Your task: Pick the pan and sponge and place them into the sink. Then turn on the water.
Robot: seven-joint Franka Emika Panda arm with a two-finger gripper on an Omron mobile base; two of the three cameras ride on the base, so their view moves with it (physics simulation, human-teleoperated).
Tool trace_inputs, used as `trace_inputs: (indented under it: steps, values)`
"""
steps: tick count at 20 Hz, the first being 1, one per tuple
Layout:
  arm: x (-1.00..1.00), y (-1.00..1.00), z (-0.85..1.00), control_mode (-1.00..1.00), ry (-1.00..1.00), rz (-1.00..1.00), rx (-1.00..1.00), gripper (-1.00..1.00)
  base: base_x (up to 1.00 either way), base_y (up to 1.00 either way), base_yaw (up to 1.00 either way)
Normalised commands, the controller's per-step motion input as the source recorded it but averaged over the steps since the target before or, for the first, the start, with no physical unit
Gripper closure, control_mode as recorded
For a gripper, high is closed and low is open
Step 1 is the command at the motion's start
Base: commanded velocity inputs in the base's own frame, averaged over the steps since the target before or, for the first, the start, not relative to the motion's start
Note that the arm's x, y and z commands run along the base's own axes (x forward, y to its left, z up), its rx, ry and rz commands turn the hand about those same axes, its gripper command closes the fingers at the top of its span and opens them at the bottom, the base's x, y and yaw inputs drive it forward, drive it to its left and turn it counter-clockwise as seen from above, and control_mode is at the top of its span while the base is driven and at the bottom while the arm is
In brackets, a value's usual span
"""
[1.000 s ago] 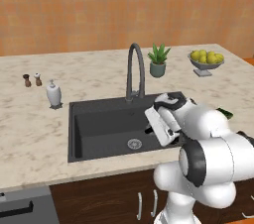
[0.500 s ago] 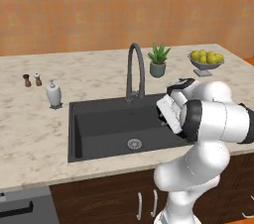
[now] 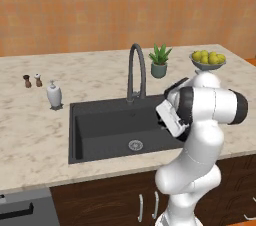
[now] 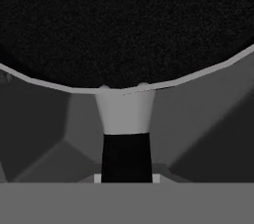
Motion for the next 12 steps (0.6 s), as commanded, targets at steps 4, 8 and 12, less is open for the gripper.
trace_inputs:
  steps: [4,8,12]
  values:
    - [0.36,0.00,-0.49,-1.00,0.01,0.00,0.00,1.00,0.00,0.00,0.00]
    - [0.26,0.00,-0.56,-1.00,0.01,0.00,0.00,1.00,0.00,0.00,0.00]
    - [-0.16,-0.06,-0.59,-1.00,0.01,0.00,0.00,1.00,0.00,0.00,0.00]
